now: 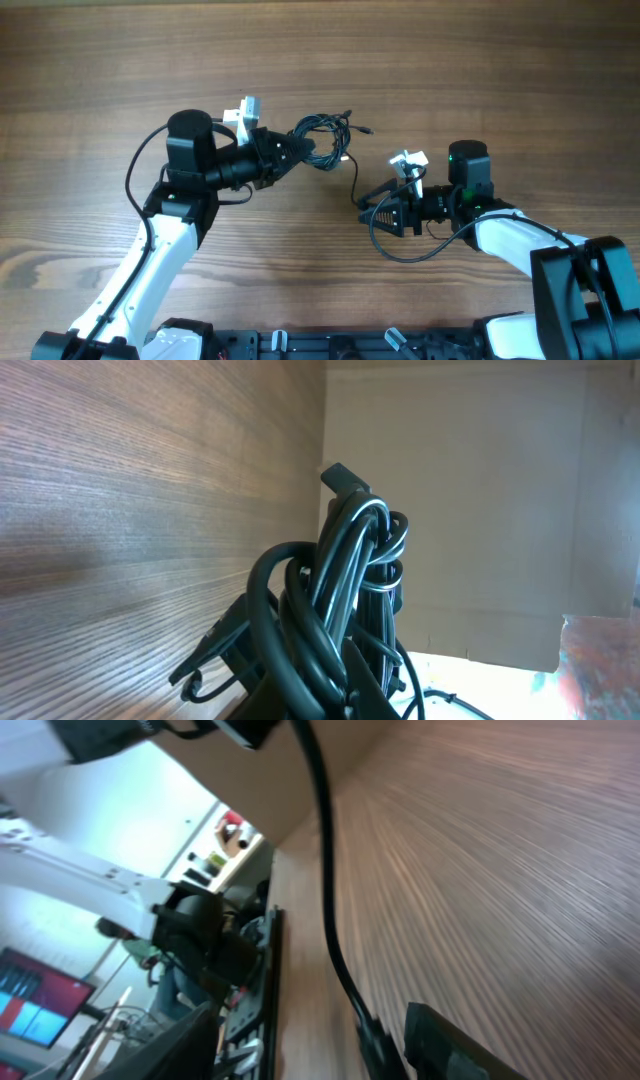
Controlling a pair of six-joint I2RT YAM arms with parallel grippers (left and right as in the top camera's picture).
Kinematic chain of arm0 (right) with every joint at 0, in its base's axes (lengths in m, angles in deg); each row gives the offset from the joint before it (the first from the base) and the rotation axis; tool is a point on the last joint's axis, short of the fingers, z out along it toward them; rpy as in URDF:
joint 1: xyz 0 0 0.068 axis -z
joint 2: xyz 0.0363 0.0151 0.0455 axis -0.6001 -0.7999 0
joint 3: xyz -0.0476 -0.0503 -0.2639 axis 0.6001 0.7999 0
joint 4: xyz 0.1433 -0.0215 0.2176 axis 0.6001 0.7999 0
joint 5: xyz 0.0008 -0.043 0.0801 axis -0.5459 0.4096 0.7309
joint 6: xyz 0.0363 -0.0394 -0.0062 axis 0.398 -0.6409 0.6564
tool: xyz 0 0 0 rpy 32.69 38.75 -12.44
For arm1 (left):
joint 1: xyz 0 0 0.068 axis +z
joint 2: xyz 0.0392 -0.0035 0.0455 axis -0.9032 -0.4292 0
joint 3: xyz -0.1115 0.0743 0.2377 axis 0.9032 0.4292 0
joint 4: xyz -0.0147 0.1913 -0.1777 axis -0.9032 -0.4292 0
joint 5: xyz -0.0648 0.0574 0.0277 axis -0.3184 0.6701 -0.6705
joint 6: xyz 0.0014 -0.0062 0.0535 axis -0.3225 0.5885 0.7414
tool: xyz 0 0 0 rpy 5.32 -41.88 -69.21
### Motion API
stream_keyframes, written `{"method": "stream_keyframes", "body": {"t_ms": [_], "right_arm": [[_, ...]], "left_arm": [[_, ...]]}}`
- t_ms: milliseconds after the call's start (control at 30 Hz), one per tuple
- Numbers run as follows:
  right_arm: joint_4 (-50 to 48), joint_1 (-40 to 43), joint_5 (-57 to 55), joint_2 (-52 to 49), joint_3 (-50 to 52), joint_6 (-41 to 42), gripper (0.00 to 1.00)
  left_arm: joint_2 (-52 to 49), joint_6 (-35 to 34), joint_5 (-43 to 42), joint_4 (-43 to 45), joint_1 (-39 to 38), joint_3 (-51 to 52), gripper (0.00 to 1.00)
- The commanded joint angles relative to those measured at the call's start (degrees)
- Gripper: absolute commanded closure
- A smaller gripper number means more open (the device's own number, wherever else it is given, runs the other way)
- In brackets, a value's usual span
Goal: Untangle cables
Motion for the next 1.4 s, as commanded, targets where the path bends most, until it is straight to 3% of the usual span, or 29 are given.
{"method": "stream_keyframes", "body": {"t_ms": [0, 167, 267, 333, 367, 433, 500, 533, 567, 667, 833, 900, 967, 1067, 1133, 1200, 1233, 1367], "right_arm": [[-0.2, 0.0, -2.3, -0.9, -0.2, -0.4, 0.48], [-0.1, 0.0, 0.5, -0.9, -0.2, 0.0, 0.78], [-0.1, 0.0, 0.5, -0.9, -0.2, 1.0, 0.88], [-0.1, 0.0, 0.5, -0.9, -0.2, 1.1, 0.79], [-0.1, 0.0, 0.5, -0.9, -0.2, 1.1, 0.68], [-0.1, 0.0, 0.5, -0.9, -0.2, 1.1, 0.62], [-1.6, 0.0, 0.3, -0.9, -0.2, 1.2, 0.45], [-5.9, 0.0, 0.0, -0.9, -0.2, 3.5, 0.38], [-16.2, 0.0, -1.6, -0.9, -0.2, 11.2, 0.32], [-38.9, 0.0, -6.8, -0.9, -0.2, 25.7, 0.26], [-40.4, -2.8, -12.5, -0.9, -0.2, 26.6, 0.40], [-40.5, -4.7, -13.9, -0.9, -0.2, 26.6, 0.60], [-40.7, -4.7, -13.0, -0.9, -0.2, 30.4, 0.95], [-46.1, -1.0, -3.2, -0.7, -0.2, 44.1, 0.95], [-56.7, 0.5, 2.3, -0.7, -0.2, 59.9, 0.95], [-73.8, 0.5, 3.3, -0.7, -0.2, 75.0, 0.95], [-75.5, 0.5, 0.1, 0.1, -0.6, 79.3, 0.95], [-73.5, 0.5, -10.1, 0.2, -0.6, 68.5, 0.95]], "left_arm": [[0.9, -0.2, -1.6, 0.3, 0.6, -0.7, 0.96], [0.9, -0.1, -1.5, 0.3, 0.6, -0.7, 0.96], [0.9, -0.1, -1.3, 0.3, 0.6, -0.7, 0.96], [0.9, -0.2, -0.6, 0.3, 0.6, -0.7, 0.96], [0.9, -0.2, -0.2, 0.3, 0.6, -0.7, 0.96], [0.9, -0.5, -0.2, 0.9, 0.6, -0.7, 0.96], [0.9, -1.6, -0.3, 2.6, 0.6, -0.7, 0.96], [0.9, -1.5, -0.3, 2.7, 0.6, -0.7, 0.96], [0.9, -1.4, -0.6, 2.6, 0.6, -0.7, 0.96], [0.9, -1.4, -1.6, 2.6, 0.5, -0.7, 0.96], [0.9, -1.4, -1.5, 2.6, -1.1, -0.7, 0.96], [0.9, -1.4, -1.5, 2.6, -1.4, -0.7, 0.96], [0.9, -1.0, -1.0, 2.6, -1.4, -0.7, 0.96], [0.9, 5.6, 4.7, 1.5, -1.4, -0.7, 0.96], [0.9, 9.0, 14.1, -1.5, -1.5, -0.7, 0.96], [0.8, 9.0, 22.0, -3.1, -3.2, -0.7, 0.96], [0.8, 9.2, 24.4, -3.1, -5.2, -0.7, 0.96], [0.8, 9.2, 32.7, -3.1, -15.1, -0.7, 0.96]]}}
